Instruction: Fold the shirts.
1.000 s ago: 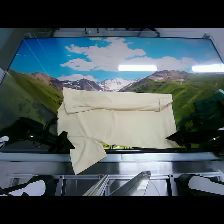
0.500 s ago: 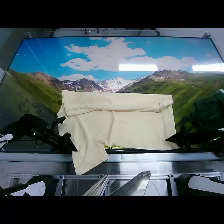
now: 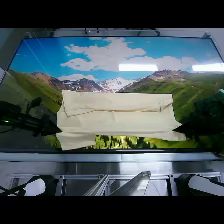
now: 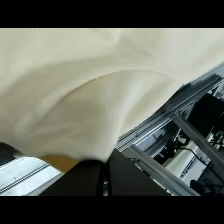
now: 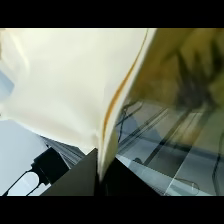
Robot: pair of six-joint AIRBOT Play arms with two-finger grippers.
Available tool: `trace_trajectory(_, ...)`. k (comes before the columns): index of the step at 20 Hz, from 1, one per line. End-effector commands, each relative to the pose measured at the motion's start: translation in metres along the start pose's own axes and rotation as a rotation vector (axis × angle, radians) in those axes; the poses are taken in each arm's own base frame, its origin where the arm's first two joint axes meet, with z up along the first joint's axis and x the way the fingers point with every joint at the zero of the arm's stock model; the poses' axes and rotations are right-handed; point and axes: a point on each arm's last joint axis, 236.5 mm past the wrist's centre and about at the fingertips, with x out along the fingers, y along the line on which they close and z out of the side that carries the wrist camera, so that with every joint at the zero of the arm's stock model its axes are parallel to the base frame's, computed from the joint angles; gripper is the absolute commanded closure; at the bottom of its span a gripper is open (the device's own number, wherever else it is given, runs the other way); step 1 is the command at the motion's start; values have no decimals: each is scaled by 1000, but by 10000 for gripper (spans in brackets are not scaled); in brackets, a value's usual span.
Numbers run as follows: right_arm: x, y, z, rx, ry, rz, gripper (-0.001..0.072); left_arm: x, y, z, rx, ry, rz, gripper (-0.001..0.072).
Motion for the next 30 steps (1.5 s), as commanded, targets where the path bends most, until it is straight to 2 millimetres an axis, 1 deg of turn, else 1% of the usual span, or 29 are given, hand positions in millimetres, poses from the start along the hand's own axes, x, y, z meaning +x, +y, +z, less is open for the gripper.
trace_trajectory(1, -17, -3, 9, 29, -55, 19, 693, -27, 12, 8, -60, -87, -24, 682)
trace_trajectory(2, -21, -2, 12, 40, -77, 40, 693, -29, 14, 11, -66, -101, -28, 681)
trace_trajectory(3, -23, 5, 16, 35, -99, 75, 693, -32, 10, 14, -62, -114, -40, 681)
trace_trajectory(5, -27, 36, 34, -22, -175, 194, 692, -41, -6, 30, -15, -161, -60, 681)
trace_trajectory(6, -29, 55, 47, -47, -228, 258, 691, -47, -15, 40, 20, -175, -57, 681)
trace_trajectory(7, -28, 69, 59, -70, -274, 299, 691, -52, -25, 51, 54, -182, -59, 681)
trace_trajectory(8, -26, 79, 71, -82, -317, 321, 691, -55, -31, 62, 66, -178, -46, 681)
trace_trajectory(9, -19, 84, 84, -91, -357, 319, 691, -56, -37, 73, 87, -173, -36, 681)
trace_trajectory(11, -3, 83, 109, -69, -412, 295, 691, -55, -48, 101, 121, -149, -20, 681)
trace_trajectory(13, 8, 84, 137, -104, -480, 268, 691, -55, -55, 133, 157, -144, -4, 681)
trace_trajectory(16, 8, 83, 178, -118, -573, 249, 691, -50, -61, 184, 219, -157, 18, 681)
trace_trajectory(17, 8, 81, 188, -118, -582, 242, 691, -44, -59, 198, 225, -146, 20, 681)
trace_trajectory(19, 13, 76, 198, -118, -572, 237, 691, -27, -47, 213, 198, -97, 11, 681)
trace_trajectory(20, 18, 72, 199, -117, -564, 232, 690, -17, -41, 216, 176, -67, 4, 682)
trace_trajectory(22, 29, 64, 199, -136, -545, 215, 690, 1, -28, 217, 148, -5, -9, 683)
trace_trajectory(23, 34, 61, 198, -149, -535, 205, 690, 8, -23, 218, 136, 10, -12, 684)
trace_trajectory(25, 39, 58, 198, -166, -526, 197, 684, 14, -16, 221, 122, 14, -16, 691)
trace_trajectory(26, 39, 59, 197, -176, -527, 196, 634, 15, -16, 221, 120, 13, -17, 689)
trace_trajectory(27, 38, 61, 196, -181, -523, 203, 414, 13, -17, 220, 123, 14, -19, 679)
trace_trajectory(28, 35, 66, 193, -190, -514, 225, 302, 11, -21, 218, 132, 21, -21, 456)
trace_trajectory(29, 27, 73, 188, -204, -499, 257, 302, 5, -26, 213, 147, 41, -25, 180)
trace_trajectory(30, 19, 79, 182, -216, -472, 282, 302, -2, -32, 209, 148, 58, -25, -6)
